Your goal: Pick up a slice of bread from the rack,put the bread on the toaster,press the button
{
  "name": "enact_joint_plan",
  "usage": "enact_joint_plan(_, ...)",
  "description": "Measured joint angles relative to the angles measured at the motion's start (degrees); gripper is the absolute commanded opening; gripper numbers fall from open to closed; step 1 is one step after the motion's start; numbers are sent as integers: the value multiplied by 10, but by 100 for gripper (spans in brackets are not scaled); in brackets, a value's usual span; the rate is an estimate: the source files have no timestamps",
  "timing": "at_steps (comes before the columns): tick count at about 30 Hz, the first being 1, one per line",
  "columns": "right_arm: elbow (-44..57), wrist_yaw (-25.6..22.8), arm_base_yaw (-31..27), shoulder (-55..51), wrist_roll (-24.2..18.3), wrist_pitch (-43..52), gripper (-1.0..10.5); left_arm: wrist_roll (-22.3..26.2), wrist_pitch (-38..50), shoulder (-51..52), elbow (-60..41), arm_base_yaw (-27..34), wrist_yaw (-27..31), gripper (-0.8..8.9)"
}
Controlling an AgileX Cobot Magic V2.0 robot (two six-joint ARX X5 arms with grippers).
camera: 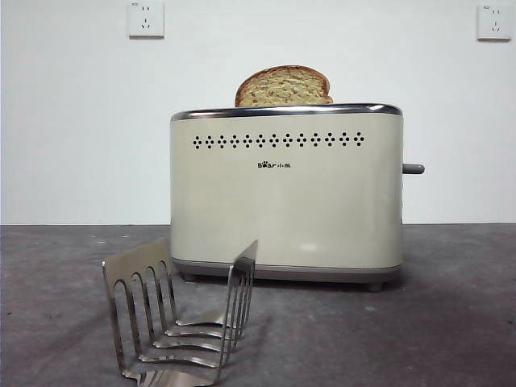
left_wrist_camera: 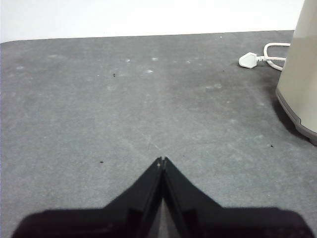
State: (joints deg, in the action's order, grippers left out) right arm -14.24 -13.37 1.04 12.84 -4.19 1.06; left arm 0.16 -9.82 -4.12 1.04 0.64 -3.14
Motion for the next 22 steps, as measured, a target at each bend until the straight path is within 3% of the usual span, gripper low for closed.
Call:
enact_joint_plan(6, 128, 56, 0, -84, -15, 5, 0, 0, 0, 0, 0, 0, 0, -4)
enact_joint_plan(13, 132, 76, 0, -123, -19, -80, 1, 0, 0, 0, 0, 0, 0, -4)
enact_joint_plan(22, 132, 87, 0, -123, -18, -111, 1, 0, 0, 0, 0, 0, 0, -4)
